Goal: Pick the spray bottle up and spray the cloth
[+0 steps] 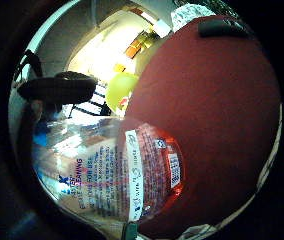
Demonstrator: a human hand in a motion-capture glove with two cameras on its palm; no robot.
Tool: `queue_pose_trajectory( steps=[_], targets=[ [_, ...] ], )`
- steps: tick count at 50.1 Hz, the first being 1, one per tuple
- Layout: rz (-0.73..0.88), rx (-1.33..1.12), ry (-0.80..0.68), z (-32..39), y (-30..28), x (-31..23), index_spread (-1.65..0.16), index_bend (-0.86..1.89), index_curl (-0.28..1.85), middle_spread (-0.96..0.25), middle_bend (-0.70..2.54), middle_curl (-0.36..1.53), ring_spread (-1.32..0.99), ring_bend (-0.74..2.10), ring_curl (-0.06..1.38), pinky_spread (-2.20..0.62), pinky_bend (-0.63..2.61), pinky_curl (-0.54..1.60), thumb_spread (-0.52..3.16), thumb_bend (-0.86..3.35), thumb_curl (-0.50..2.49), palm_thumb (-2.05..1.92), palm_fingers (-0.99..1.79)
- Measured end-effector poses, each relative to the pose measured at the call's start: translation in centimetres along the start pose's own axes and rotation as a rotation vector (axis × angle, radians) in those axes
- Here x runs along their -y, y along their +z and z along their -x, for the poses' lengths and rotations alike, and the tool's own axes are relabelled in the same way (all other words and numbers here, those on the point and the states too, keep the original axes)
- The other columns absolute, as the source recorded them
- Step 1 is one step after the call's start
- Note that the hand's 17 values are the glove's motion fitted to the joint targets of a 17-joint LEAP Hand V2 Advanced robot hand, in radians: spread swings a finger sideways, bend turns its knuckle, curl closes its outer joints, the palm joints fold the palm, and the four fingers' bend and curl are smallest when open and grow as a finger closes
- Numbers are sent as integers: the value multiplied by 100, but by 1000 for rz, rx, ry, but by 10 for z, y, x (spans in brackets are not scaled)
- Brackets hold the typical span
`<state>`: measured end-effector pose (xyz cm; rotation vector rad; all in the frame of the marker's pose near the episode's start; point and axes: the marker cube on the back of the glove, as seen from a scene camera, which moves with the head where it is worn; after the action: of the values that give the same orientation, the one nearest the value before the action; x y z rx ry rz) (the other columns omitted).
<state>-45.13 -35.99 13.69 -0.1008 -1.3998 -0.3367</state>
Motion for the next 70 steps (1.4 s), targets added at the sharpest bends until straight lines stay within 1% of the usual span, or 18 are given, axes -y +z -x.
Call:
queue_pose_trajectory(
  steps=[2, 5, 6, 7, 8, 9, 11, 14, 18, 21, 25, 32, 38, 43, 48, 56, 62, 70],
  targets=[
    [46, -35, 32, -3, -6, -7, -26, 18, 57, -12, 55, 54, -17, 52, 48, -28, 36, 42, 44, -3, 73, 106, 127],
    [218, -149, 77, -12, -19, -36, -26, 20, 58, -11, 53, 52, -15, 48, 47, -24, 34, 42, 50, -3, 71, 105, 120],
    [222, -181, 78, -13, -21, -42, -26, 23, 58, -10, 50, 51, -15, 46, 46, -20, 28, 40, 57, -6, 69, 101, 113],
    [181, -206, 72, -12, -21, -43, -27, 24, 58, -10, 47, 50, -14, 45, 46, -17, 24, 40, 60, -6, 68, 98, 107],
    [121, -228, 61, -10, -21, -42, -27, 24, 57, -10, 47, 50, -14, 44, 45, -16, 23, 40, 63, -6, 67, 97, 108],
    [71, -254, 49, -8, -22, -42, -27, 19, 55, -9, 39, 47, -13, 41, 44, -12, 22, 39, 65, -9, 64, 92, 89],
    [35, -321, 26, -6, -29, -50, -26, 15, 56, -7, 33, 46, -12, 40, 46, -6, 24, 41, 68, -8, 62, 87, 74],
    [53, -430, -5, 0, -49, -71, -27, 8, 51, -6, 30, 45, -11, 38, 45, 0, 27, 41, 73, -8, 58, 80, 63],
    [89, -537, -41, 13, -83, -101, -28, 10, 45, -4, 25, 42, -9, 33, 41, 8, 28, 39, 78, -6, 55, 76, 57],
    [116, -627, -75, 25, -111, -135, -29, 13, 43, -2, 21, 41, -8, 29, 39, 12, 29, 39, 81, -5, 52, 73, 51],
    [123, -736, -101, 42, -147, -180, -30, 14, 40, 0, 18, 39, -6, 28, 38, 16, 28, 38, 86, -4, 50, 71, 50],
    [86, -918, -136, 63, -176, -260, -32, 17, 39, 2, 18, 38, -5, 26, 36, 20, 27, 36, 92, -4, 46, 68, 54],
    [-7, -1108, -125, 80, -206, -316, -33, 16, 37, 1, 19, 38, -4, 26, 36, 20, 23, 35, 95, -3, 44, 66, 59],
    [-76, -1197, -87, 94, -218, -349, -34, 16, 36, 0, 19, 38, -5, 26, 36, 20, 21, 35, 98, -2, 43, 67, 64],
    [-115, -1287, -69, 103, -225, -367, -34, 16, 36, -1, 18, 37, -5, 26, 36, 19, 20, 35, 101, -2, 42, 67, 66],
    [-130, -1418, -62, 113, -226, -382, -34, 16, 35, -1, 18, 37, -5, 26, 36, 18, 19, 34, 104, -2, 41, 68, 68],
    [-129, -1425, -56, 118, -222, -382, -34, 16, 34, -2, 18, 37, -6, 27, 36, 17, 19, 34, 106, -2, 41, 69, 69],
    [-156, -1424, -104, 121, -217, -378, -34, 16, 34, -2, 18, 36, -6, 27, 37, 16, 19, 34, 108, -2, 41, 69, 70]
  ],
)
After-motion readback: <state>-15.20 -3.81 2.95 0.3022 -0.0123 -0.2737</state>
